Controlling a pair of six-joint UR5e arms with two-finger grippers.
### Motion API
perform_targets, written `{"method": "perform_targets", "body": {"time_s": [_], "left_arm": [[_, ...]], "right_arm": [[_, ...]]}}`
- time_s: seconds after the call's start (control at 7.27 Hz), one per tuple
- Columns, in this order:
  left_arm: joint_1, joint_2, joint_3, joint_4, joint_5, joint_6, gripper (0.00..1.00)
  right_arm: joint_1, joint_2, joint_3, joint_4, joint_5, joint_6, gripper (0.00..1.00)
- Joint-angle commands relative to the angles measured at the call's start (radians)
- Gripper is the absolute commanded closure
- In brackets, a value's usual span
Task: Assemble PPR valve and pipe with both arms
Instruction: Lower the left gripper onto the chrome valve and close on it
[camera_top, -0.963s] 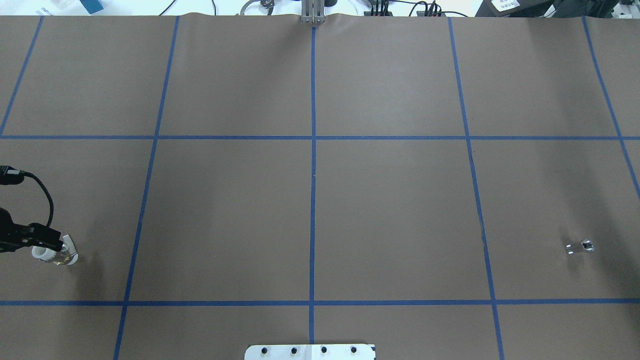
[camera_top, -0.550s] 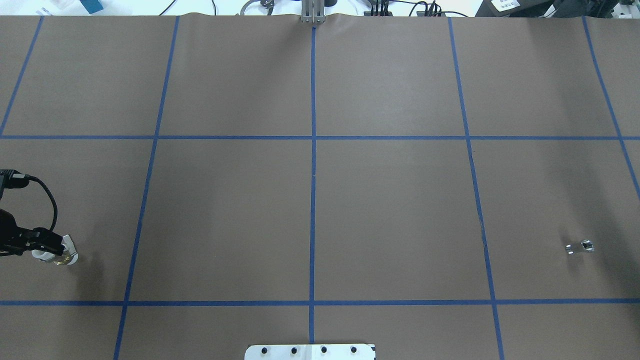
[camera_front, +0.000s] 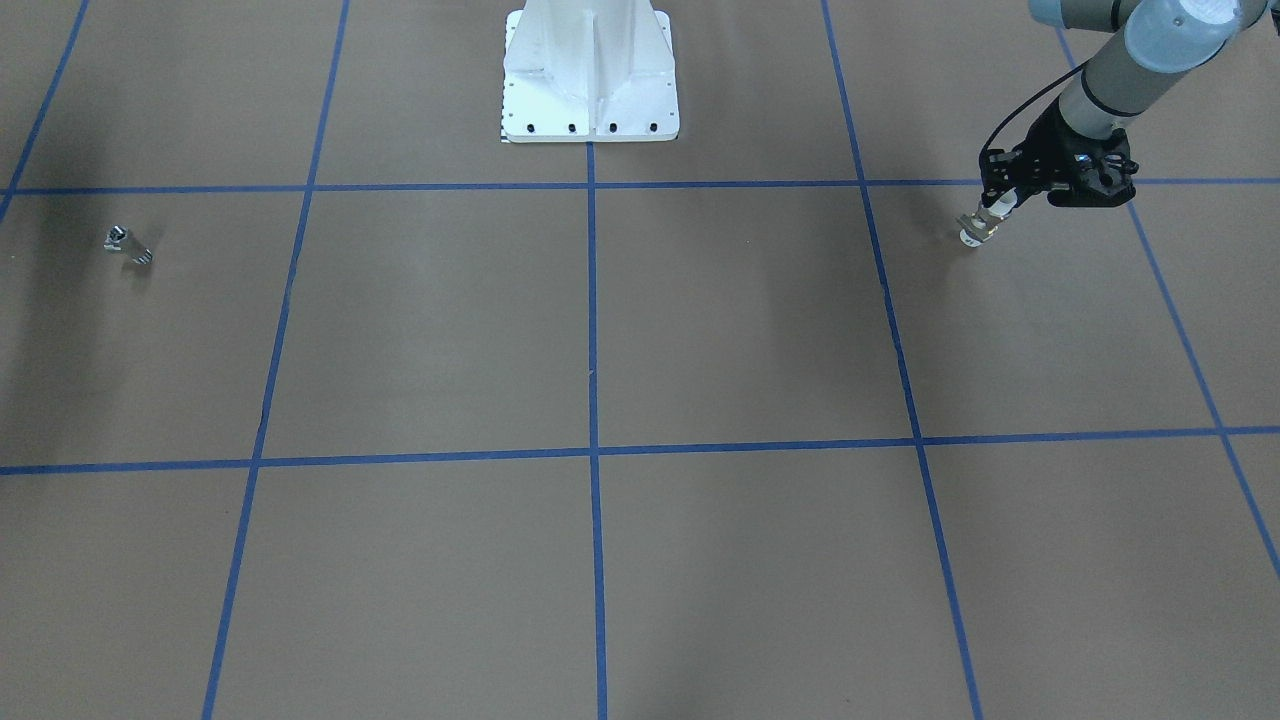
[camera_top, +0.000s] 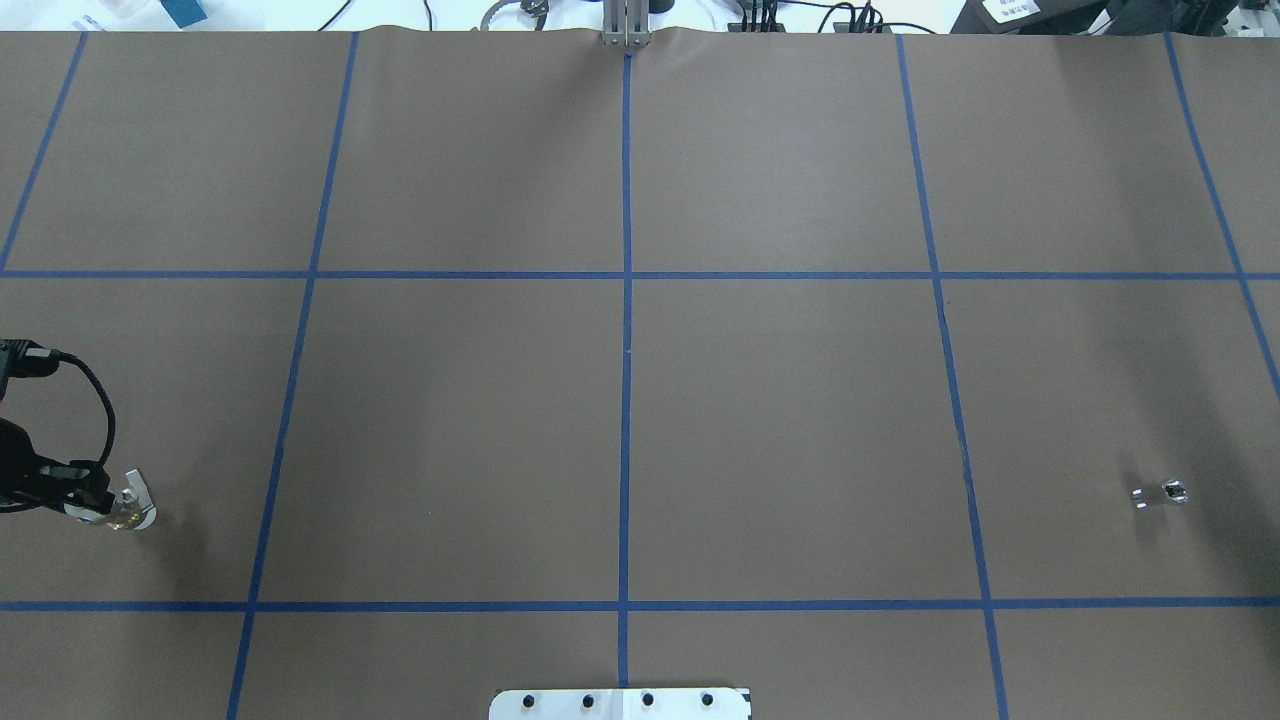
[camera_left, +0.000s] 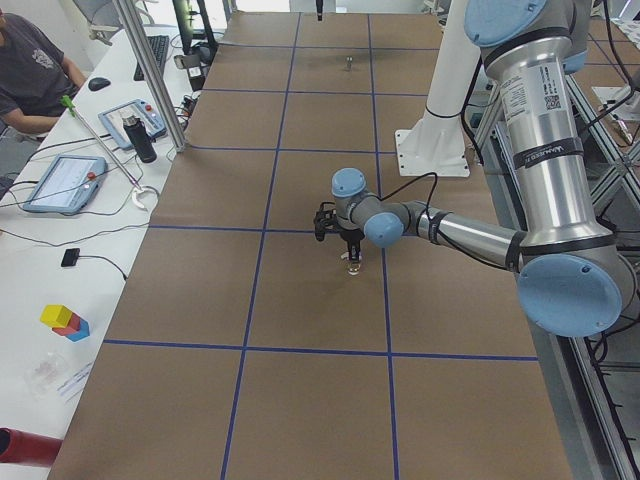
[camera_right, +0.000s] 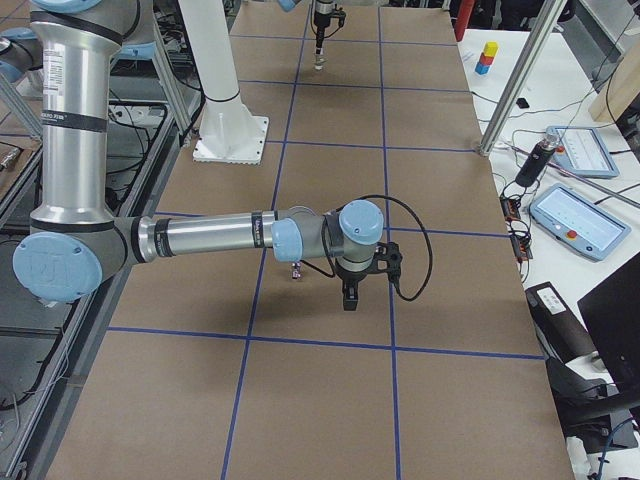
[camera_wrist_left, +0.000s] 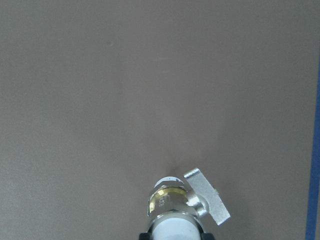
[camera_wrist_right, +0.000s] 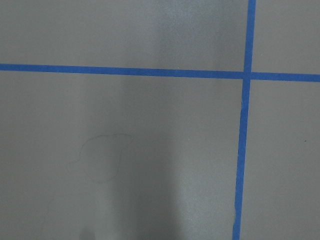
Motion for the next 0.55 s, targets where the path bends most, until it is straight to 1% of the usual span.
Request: {"method": "perform_targets", "body": {"time_s": [0.0,0.14,0.28,0.41], "left_arm": [[-0.003,-0.008,-0.008,0.002,-0.01,-0.003,1.0],[-0.005,-0.014,-0.026,0.029,-0.02,-0.003,1.0],[-0.011,-0.069,-0.069,0.111,-0.048,-0.003,1.0],[-0.014,-0.167,-0.118,0.264,-0.052,-0.008,1.0]], "right_arm": [[0.0,0.002,0.0,0.0,0.0,0.002,0.0],[0.0,0.002,0.0,0.0,0.0,0.0,0.0],[0.0,0.005,0.0,0.0,0.0,0.002,0.0],[0.0,0.005,0.0,0.0,0.0,0.002,0.0]]}}
